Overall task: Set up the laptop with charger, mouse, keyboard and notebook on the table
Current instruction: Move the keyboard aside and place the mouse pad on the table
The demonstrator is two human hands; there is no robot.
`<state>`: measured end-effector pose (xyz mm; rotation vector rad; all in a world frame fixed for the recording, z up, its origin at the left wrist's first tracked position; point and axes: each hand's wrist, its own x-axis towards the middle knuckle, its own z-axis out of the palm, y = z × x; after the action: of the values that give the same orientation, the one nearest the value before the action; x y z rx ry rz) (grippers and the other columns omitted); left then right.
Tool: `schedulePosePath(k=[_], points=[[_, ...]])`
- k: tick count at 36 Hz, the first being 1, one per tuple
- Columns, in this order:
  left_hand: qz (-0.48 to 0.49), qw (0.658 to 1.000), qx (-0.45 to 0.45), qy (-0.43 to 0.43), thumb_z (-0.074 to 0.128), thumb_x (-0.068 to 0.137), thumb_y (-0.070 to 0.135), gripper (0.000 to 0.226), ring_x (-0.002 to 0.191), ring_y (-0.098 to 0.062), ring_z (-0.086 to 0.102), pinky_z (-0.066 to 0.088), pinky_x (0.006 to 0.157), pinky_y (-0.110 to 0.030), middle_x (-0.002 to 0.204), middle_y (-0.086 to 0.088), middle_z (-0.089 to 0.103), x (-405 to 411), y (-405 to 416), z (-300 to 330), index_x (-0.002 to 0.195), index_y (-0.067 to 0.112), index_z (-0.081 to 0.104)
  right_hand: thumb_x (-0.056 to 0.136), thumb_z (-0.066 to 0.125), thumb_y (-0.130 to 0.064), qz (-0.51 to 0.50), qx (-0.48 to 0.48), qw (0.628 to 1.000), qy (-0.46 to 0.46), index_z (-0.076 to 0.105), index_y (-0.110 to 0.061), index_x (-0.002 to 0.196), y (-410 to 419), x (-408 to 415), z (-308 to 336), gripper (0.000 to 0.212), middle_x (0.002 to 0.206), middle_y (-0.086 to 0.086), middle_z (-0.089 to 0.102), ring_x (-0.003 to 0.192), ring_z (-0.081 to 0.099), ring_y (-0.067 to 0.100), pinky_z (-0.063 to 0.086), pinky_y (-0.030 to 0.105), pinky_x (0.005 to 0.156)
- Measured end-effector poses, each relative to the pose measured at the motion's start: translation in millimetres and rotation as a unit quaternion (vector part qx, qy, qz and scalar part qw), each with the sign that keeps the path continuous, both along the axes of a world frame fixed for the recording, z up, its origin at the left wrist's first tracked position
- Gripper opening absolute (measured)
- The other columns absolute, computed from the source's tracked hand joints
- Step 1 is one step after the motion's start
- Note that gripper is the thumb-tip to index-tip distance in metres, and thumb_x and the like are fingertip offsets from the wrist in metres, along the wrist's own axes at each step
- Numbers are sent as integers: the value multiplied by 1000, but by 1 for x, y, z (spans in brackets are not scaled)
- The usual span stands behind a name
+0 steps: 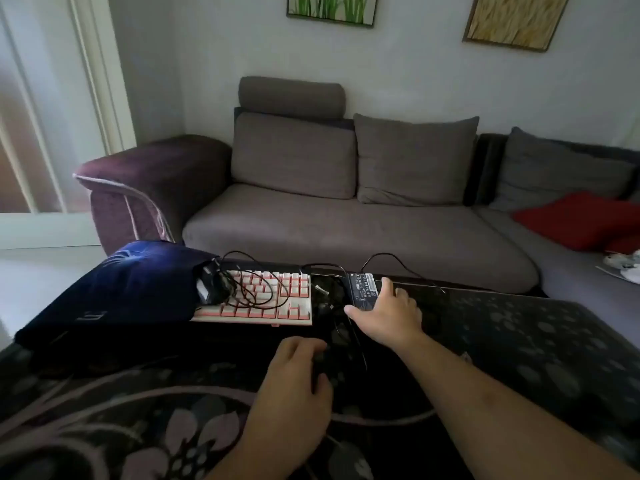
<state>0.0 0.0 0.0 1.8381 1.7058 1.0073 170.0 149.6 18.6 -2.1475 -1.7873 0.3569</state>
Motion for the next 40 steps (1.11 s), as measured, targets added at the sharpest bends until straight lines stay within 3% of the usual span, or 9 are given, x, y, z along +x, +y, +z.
schedulePosePath(k=[7, 12, 16, 22, 25, 28, 32, 36, 40], points=[[-43, 997, -26, 65, 56, 99, 16, 72, 157, -9, 12, 10, 118, -15, 170, 7, 16, 18, 37, 6, 164, 21, 24, 68, 65, -82, -11, -37, 999, -35, 11, -31, 162, 16, -16, -24, 120, 156, 21, 40, 142, 38, 41, 32, 49, 117], [-55, 983, -125, 118, 62, 93, 15, 93, 161, -29, 3, 20, 127, -35, 174, -12, 3, 46, 73, 15, 166, 9, 5, 83, 71, -55, -4, -31, 998, -54, 24, -21, 151, 14, -1, -20, 90, 148, 22, 48, 135, 47, 40, 40, 48, 107], [-6, 965, -208, 159, 67, 92, 28, 96, 152, -42, 23, 38, 118, -46, 167, -22, 16, 65, 89, 14, 164, 8, 6, 89, 72, -41, 23, -31, 999, -15, 25, -14, 150, -1, 23, -19, 81, 144, 21, 45, 128, 51, 38, 47, 45, 99], [53, 964, -194, 176, 65, 94, 27, 59, 119, -41, 60, 53, 95, -42, 153, -22, 22, 94, 97, 3, 141, 2, 38, 84, 76, -38, 14, -15, 996, 83, 38, -12, 139, -31, 67, -24, 72, 132, 12, 51, 117, 58, 31, 52, 36, 86], [35, 966, -213, 144, 65, 90, 22, 45, 113, -37, 66, 57, 94, -42, 135, -20, 53, 117, 96, 3, 128, 1, 52, 77, 77, -37, -13, -23, 988, 153, 47, -13, 122, -45, 91, -22, 59, 116, 5, 59, 100, 61, 23, 53, 32, 71], [10, 966, -225, 124, 62, 85, 23, 33, 103, -33, 71, 62, 87, -41, 114, -16, 69, 140, 95, 7, 112, 3, 62, 73, 77, -32, -33, -30, 975, 216, 54, -16, 110, -62, 114, -15, 47, 102, 1, 65, 90, 67, 20, 62, 37, 76], [-36, 966, -250, 53, 59, 83, 15, 13, 59, -27, 71, 51, 44, -23, 76, -18, 72, 180, 92, 9, 83, 3, 61, 72, 78, -32, -31, -26, 973, 225, 57, -19, 107, -82, 147, -8, 43, 100, -1, 66, 86, 68, 17, 60, 33, 69], [-96, 960, -258, -56, 56, 80, 10, 7, 56, -25, 66, 42, 44, -22, 68, -13, 67, 224, 85, 4, 79, 8, 63, 74, 73, -34, -39, -24, 978, 206, 60, -21, 102, -92, 187, 3, 34, 97, -1, 69, 85, 66, 15, 46, 27, 58], [-162, 891, -347, -244, 50, 89, -4, 21, 49, -11, 54, 48, 52, -24, 61, -4, 57, 280, 65, 15, 83, 11, 63, 64, 74, -43, -94, -5, 980, 175, 66, -22, 99, -101, 243, 11, 41, 92, -4, 73, 83, 69, 16, 47, 28, 59]])
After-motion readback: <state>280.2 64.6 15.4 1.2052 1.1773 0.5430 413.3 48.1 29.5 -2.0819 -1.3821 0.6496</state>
